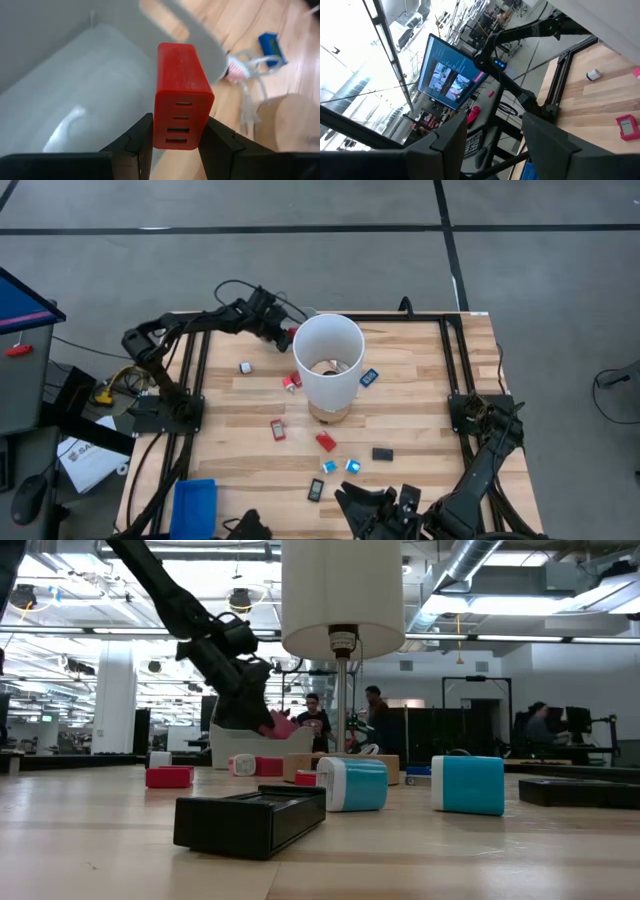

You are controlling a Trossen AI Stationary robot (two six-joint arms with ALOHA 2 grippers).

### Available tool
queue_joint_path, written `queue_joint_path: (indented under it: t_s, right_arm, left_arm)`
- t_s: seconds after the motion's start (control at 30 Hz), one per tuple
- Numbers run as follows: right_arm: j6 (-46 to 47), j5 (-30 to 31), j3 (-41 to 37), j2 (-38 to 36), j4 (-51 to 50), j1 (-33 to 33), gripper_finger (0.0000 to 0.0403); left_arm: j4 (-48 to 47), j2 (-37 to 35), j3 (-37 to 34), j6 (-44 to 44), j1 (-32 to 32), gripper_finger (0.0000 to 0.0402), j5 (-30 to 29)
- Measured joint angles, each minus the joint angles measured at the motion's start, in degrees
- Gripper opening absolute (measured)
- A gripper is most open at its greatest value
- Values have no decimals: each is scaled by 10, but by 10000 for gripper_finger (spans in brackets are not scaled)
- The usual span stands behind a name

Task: Pick & Place Office items
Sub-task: Put the right red charger adapter into the gray bin, then put the white charger adapter into the gray bin

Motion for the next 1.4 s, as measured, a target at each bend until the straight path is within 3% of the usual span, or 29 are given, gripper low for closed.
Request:
queue_joint_path:
  t_s: [0.2,0.77,1.0,1.2,1.4]
  right_arm:
    - [5,0,0,0,0,-1,184]
    - [5,0,0,0,0,-4,184]
    - [5,0,0,0,0,-4,184]
    - [4,0,0,0,0,-4,184]
    - [0,0,0,0,-1,-4,184]
  left_arm:
    - [39,3,0,-22,3,117,-2]
    - [37,11,0,15,3,125,-45]
    - [38,10,0,26,3,156,-45]
    - [37,-13,0,49,3,178,-45]
    - [-35,-87,0,81,-2,194,-46]
